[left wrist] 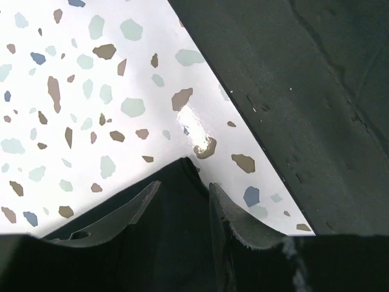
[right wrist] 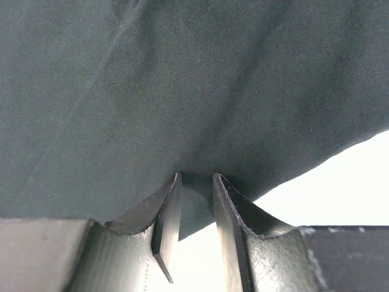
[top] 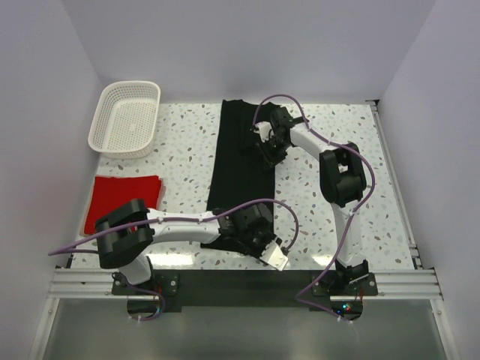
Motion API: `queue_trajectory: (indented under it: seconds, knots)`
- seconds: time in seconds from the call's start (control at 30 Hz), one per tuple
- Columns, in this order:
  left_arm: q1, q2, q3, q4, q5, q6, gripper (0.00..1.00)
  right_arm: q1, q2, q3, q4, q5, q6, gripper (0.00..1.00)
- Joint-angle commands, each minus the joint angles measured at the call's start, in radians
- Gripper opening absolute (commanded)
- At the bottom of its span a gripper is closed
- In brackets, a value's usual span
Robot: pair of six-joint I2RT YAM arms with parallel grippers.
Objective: Fold and stack the t-shirts
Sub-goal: Fold the tshirt
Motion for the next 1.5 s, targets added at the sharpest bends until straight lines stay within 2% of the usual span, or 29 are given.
queue_trajectory:
  seconds: [0.0,0.17,0.23,0.3,0.37,0.5,0.67,0.73,0.97,1.13,1.17,1.2,1.3,1.43,1.47]
  knots:
    - [-0.002,0.022,0.045,0.058,0.0,0.003,0.42,-0.005,0.019,-0.025,0.049,0.018,-0.004,0.32]
    - [-0.002,0.069,0.06,0.069,0.006,0.009,0.43,-0.006,0.03,-0.016,0.046,0.027,-0.009,0.31]
    - [-0.002,0.082,0.057,0.078,0.017,0.014,0.47,-0.008,0.031,-0.013,0.045,0.03,-0.011,0.31]
    - [-0.002,0.101,0.054,0.083,0.012,0.017,0.45,-0.009,0.039,-0.003,0.039,0.031,-0.014,0.31]
    - [-0.001,0.12,0.048,0.08,0.004,0.034,0.41,-0.009,0.045,0.01,0.031,0.033,-0.017,0.31]
    - [0.002,0.137,0.034,0.077,0.004,0.04,0.24,-0.009,0.051,0.015,0.026,0.034,-0.021,0.31]
    - [0.002,0.149,0.028,0.075,-0.005,0.022,0.12,-0.011,0.06,0.014,0.025,0.036,-0.024,0.3]
    - [0.002,0.146,0.028,0.07,-0.002,0.017,0.0,-0.012,0.067,0.015,0.028,0.039,-0.026,0.3]
    - [-0.059,0.07,-0.014,0.054,0.049,0.031,0.0,-0.025,0.126,0.067,0.017,0.061,-0.044,0.25]
    - [-0.064,0.091,-0.018,0.072,0.027,0.014,0.0,-0.032,0.143,0.095,-0.003,0.062,-0.058,0.24]
    - [-0.064,0.091,-0.017,0.075,0.023,0.01,0.03,-0.034,0.139,0.095,-0.006,0.056,-0.063,0.25]
    - [-0.061,0.086,-0.014,0.08,0.029,0.002,0.15,-0.032,0.131,0.096,-0.012,0.044,-0.067,0.25]
    - [-0.053,0.047,0.011,0.06,0.046,-0.052,0.33,-0.034,0.081,0.089,-0.02,-0.031,-0.078,0.3]
    - [-0.035,-0.038,0.034,-0.003,0.09,-0.122,0.39,-0.034,-0.004,0.098,-0.049,-0.116,-0.096,0.37]
    - [0.0,-0.09,0.031,-0.014,0.107,-0.138,0.39,-0.034,-0.024,0.099,-0.072,-0.152,-0.107,0.38]
